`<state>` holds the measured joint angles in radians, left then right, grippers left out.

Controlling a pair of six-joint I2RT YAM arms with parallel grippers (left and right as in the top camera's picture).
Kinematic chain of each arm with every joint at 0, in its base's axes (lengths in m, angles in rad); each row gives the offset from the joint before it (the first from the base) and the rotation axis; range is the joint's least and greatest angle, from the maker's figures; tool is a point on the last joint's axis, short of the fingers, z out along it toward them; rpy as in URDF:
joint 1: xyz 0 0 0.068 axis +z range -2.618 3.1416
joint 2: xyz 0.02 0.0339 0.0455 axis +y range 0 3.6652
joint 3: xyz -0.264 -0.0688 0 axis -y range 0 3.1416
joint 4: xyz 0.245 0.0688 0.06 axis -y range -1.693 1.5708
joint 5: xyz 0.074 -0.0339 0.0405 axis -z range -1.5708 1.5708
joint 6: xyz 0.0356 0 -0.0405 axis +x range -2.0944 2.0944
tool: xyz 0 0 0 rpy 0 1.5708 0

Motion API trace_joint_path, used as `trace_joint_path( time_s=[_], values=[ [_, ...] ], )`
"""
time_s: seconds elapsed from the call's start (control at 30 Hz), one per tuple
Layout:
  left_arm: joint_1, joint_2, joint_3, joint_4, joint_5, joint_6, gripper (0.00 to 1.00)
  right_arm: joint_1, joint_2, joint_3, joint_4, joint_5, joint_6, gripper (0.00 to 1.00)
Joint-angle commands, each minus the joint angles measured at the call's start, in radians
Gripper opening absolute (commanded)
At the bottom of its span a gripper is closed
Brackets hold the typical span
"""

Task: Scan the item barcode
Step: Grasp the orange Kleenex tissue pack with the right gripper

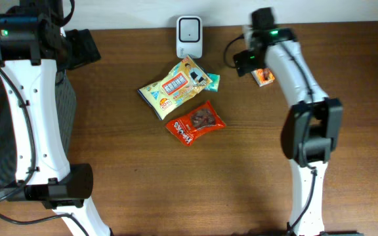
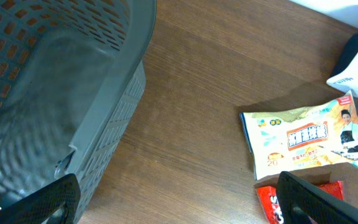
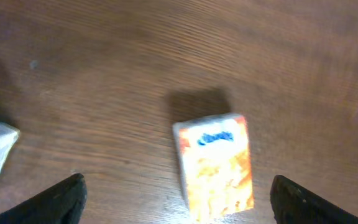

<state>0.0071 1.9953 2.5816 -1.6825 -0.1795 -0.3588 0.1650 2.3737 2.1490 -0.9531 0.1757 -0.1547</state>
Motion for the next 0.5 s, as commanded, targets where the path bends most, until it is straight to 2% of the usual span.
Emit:
trace_joint_path(
  time_s=[0.0,0.13,0.37,0.47],
  values=[
    [0.003,-0.019,0.002,0.001,0.000,0.005,0.99,0.059,0.040,-0.016,0.001,0.203,-0.021,0.73],
    [0.002,-0.019,0.002,0.001,0.000,0.005,0.99,0.057,0.075,-0.018,0.006,0.203,-0.020,0.68],
    [0.003,-0.019,0.002,0.001,0.000,0.005,0.99,0.016,0.119,-0.019,-0.008,0.176,-0.009,0.67],
    [0.003,-0.019,0.002,0.001,0.000,0.005,0.99,0.011,0.142,-0.019,-0.014,0.176,0.017,0.41]
  ],
)
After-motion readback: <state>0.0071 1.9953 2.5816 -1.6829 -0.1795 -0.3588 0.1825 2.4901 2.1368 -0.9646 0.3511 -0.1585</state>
